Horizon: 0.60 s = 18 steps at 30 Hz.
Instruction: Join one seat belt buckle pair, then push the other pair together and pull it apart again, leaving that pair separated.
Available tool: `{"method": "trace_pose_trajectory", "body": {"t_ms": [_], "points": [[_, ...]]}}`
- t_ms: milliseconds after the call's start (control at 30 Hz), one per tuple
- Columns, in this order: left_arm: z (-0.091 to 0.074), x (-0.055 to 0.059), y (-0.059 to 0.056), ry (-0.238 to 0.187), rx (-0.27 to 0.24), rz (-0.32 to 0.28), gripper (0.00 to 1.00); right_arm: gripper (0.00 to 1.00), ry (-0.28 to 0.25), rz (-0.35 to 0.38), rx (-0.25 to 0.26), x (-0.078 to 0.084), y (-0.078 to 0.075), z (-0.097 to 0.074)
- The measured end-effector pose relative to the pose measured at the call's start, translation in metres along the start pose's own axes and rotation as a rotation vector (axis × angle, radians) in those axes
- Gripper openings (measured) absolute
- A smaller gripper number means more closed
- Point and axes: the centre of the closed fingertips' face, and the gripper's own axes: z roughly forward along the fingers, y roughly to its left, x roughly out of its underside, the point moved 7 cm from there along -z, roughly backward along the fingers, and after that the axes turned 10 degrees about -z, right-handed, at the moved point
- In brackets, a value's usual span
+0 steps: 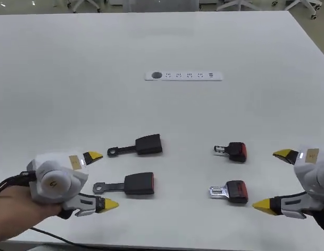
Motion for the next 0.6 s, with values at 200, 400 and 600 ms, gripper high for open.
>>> {"method": "trace_pose_trajectory", "body": {"t_ms": [200,400,600], "points": [[0.014,0.0,-0.003,0.021,0.044,0.033,0.61,0.71,0.009,-0.047,-0.083,-0.005,0.003,0.012],[0.029,-0.003,-0.007,0.043,0.089,0.061,0.54,0.59,0.013,-0.105,-0.16,-0.011,0.009,0.025],[0.045,-0.006,-0.008,0.077,0.141,0.098,0.4,0.48,0.031,-0.176,-0.242,-0.013,0.017,0.041]]}}
